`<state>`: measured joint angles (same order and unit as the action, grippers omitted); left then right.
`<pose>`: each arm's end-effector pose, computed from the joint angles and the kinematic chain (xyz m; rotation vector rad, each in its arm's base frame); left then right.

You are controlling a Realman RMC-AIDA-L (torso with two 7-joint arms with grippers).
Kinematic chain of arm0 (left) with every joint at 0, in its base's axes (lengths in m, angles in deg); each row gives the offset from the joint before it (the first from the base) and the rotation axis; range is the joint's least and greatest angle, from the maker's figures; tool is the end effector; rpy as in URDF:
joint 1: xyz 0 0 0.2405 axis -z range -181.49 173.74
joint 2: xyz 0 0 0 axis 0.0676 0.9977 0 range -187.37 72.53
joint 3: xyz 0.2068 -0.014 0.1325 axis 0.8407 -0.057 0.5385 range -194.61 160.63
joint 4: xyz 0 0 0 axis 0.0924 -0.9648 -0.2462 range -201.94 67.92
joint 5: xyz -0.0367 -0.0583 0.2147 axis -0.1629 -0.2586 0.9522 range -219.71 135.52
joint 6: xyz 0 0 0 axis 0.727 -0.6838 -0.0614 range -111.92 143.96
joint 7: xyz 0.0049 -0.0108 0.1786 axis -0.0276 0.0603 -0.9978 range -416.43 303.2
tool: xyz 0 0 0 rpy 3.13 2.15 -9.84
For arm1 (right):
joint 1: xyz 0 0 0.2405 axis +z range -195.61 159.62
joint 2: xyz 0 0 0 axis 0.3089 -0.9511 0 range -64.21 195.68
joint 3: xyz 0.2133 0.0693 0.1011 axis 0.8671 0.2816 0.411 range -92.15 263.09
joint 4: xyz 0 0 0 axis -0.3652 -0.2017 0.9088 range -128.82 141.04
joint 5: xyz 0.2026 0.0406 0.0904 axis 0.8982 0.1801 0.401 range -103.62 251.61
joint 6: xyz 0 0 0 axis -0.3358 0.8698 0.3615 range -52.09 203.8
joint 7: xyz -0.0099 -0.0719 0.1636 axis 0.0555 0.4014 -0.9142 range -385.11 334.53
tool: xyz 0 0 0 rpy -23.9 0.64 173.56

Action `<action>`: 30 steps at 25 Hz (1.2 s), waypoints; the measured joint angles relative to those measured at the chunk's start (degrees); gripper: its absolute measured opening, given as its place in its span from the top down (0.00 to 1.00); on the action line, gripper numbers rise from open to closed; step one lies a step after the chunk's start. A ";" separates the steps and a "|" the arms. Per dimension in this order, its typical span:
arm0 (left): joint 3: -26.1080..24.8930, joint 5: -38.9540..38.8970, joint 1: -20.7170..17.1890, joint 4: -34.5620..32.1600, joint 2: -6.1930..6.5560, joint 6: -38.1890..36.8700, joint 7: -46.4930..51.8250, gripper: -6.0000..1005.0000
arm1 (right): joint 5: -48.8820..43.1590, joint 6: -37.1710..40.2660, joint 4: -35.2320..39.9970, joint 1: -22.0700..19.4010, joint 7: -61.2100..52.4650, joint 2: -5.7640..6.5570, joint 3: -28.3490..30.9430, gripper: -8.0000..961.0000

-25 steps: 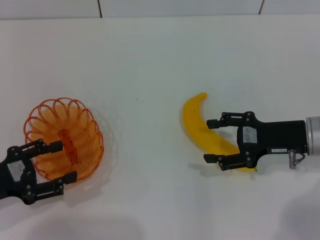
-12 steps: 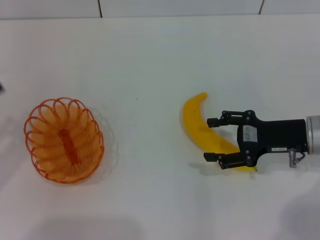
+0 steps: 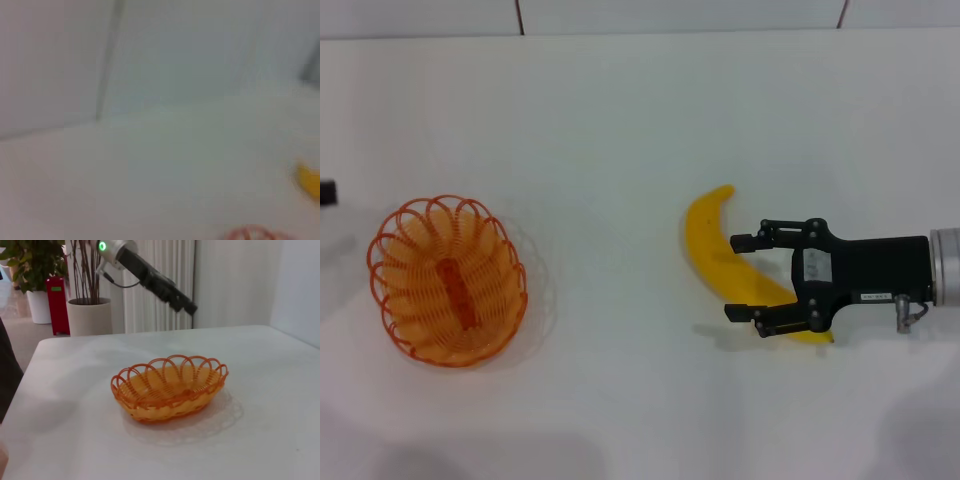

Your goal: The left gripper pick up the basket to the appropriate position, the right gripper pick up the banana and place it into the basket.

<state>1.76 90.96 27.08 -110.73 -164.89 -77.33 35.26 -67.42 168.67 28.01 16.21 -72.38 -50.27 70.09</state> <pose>-0.3276 0.3634 0.1092 -2.4533 -0.8961 -0.4077 0.2901 0.3115 -0.0473 -2.8568 0.1905 0.5713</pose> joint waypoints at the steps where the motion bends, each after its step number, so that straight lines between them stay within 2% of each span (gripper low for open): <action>1: 2.35 1.67 0.87 -1.09 0.40 -0.50 0.32 0.22 | 0.00 0.06 -0.02 0.10 -0.10 0.02 0.00 0.13; 2: 4.10 3.22 1.58 -2.60 0.40 -0.83 -0.20 0.22 | 0.00 0.06 -0.04 0.22 -0.27 0.03 -0.01 0.13; 4: 6.88 6.00 2.46 -5.63 -0.43 -1.28 -3.14 0.22 | -0.04 -0.06 -0.04 0.52 -0.83 0.01 -0.01 0.13; 6: 8.98 8.15 3.06 -9.66 -2.56 -1.35 -7.56 0.22 | -0.14 -0.18 -0.04 0.68 -1.35 -0.01 -0.01 0.13; 9: 9.49 10.46 3.68 -16.84 -6.61 -1.23 -10.78 0.22 | -0.16 -0.12 0.00 0.78 -1.50 0.03 -0.01 0.13; 11: 9.93 12.27 4.12 -20.43 -8.37 -1.03 -11.56 0.23 | -0.20 -0.09 0.02 0.97 -1.51 0.03 0.00 0.13; 12: 10.64 13.01 4.41 -21.38 -8.73 -0.82 -11.61 0.23 | -0.25 -0.13 0.01 1.12 -1.51 0.01 -0.01 0.13; 18: 13.19 14.64 7.48 -20.38 -8.74 1.90 -10.22 0.23 | -0.17 -0.05 -0.05 1.48 -1.89 -0.03 0.00 0.14; 24: 13.78 17.04 11.56 -11.74 -8.59 6.68 -10.71 0.23 | -0.17 -0.41 -0.02 1.84 -2.33 -0.01 0.00 0.14; 30: 16.44 20.33 13.79 -6.05 -8.66 11.39 -10.43 0.23 | -0.19 -0.46 -0.02 2.22 -2.88 -0.01 -0.01 0.14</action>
<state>18.20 111.29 40.87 -116.79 -173.55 -65.94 24.82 -67.60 168.21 28.00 18.43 -75.26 -50.28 70.09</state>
